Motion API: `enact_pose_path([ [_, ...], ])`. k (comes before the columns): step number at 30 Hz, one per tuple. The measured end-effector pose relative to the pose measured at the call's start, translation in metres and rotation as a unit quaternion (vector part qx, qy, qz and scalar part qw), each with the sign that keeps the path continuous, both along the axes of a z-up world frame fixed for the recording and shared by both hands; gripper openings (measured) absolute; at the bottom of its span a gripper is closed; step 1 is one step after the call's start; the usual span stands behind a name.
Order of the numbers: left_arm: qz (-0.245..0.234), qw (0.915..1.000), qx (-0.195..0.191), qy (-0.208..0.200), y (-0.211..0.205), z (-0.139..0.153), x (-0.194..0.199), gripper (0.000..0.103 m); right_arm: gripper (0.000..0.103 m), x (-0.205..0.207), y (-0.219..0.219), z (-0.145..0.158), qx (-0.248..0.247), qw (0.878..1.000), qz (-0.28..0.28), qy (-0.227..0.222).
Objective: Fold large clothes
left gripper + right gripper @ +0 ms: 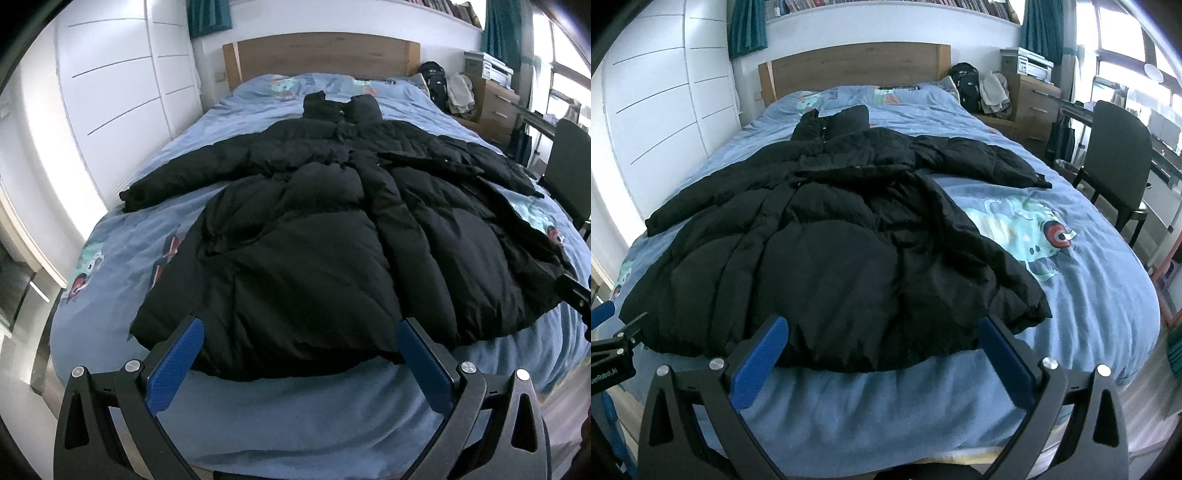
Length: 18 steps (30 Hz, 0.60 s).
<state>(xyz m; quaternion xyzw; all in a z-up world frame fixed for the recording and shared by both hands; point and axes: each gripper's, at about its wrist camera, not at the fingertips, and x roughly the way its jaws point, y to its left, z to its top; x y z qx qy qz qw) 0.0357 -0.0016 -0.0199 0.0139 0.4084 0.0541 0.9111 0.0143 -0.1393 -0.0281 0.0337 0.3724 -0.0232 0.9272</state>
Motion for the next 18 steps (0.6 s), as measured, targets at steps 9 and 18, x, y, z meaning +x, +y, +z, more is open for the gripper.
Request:
enact_pose_path([
  [9, 0.000, 1.0000, 0.008, 0.000, 0.004, 0.007, 0.019, 0.102, 0.103, 0.020, -0.003, 0.007, -0.005, 1.000, 0.000, -0.007],
  [18, 0.008, 0.9997, 0.002, -0.022, 0.013, 0.021, 0.048, 0.102, 0.103, 0.056, -0.016, 0.020, 0.006, 1.000, -0.003, -0.017],
])
